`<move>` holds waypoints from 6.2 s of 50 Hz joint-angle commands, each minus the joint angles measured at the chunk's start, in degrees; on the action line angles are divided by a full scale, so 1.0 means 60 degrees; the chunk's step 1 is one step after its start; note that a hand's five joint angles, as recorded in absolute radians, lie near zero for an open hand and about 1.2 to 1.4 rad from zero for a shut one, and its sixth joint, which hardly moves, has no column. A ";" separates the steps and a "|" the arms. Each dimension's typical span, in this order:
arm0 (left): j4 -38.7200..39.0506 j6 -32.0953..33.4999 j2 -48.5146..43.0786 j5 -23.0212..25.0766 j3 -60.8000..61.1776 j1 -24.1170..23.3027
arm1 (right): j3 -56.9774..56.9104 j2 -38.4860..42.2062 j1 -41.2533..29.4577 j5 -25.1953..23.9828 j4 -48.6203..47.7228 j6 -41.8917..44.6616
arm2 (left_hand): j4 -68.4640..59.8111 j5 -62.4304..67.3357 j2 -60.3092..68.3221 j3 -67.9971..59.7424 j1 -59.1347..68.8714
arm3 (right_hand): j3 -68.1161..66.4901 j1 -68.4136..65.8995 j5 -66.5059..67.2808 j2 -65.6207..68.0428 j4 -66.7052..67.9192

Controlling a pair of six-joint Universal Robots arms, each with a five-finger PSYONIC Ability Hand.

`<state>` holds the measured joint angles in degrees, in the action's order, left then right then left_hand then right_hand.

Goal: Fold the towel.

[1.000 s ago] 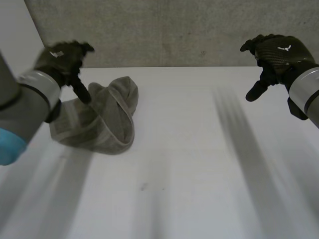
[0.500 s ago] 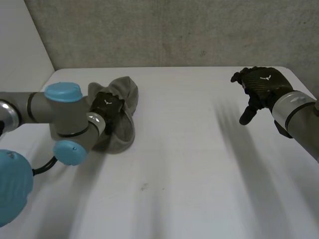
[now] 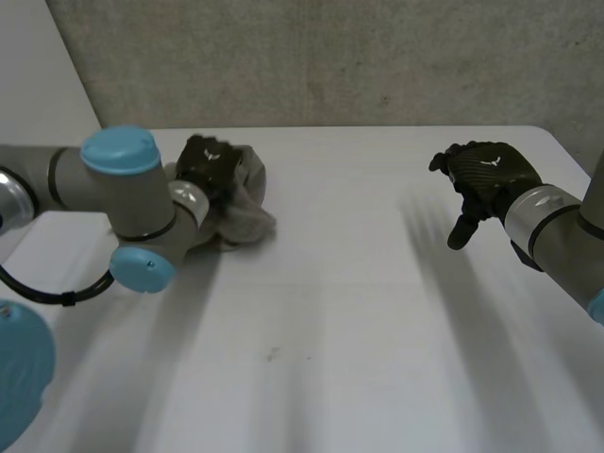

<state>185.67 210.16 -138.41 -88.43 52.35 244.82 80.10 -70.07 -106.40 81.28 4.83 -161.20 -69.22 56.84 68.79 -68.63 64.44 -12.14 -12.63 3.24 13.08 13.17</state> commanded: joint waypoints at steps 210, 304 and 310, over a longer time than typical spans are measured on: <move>0.2421 -0.3327 0.3470 0.0778 0.6095 0.1178 | 0.0432 0.1275 0.0725 -0.1008 -0.0442 0.2872 | -0.1797 0.2193 0.1869 -0.1896 0.2594 | -1.1309 -1.1229 1.1126 1.1154 1.1138; -0.1971 -0.3532 0.8992 0.0075 0.5353 0.1208 | -0.1587 0.4266 -0.0330 -0.0407 -0.3106 -0.1301 | -0.1797 0.2193 0.1869 -0.1896 0.2594 | -1.1309 -1.1229 1.1126 1.1154 1.1138; -0.1971 -0.3518 0.8977 0.0090 0.5382 0.1223 | -0.1543 0.3974 0.0564 -0.0802 -0.2595 -0.1389 | -0.1797 0.2193 0.1869 -0.1896 0.2594 | -1.1309 -1.1229 1.1126 1.1154 1.1138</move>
<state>173.86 188.92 -84.45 -88.00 84.49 252.09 70.57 -44.68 -107.41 78.63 -13.50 -168.96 -69.76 58.80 69.77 -69.71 66.67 -67.78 -55.15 55.25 67.28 68.25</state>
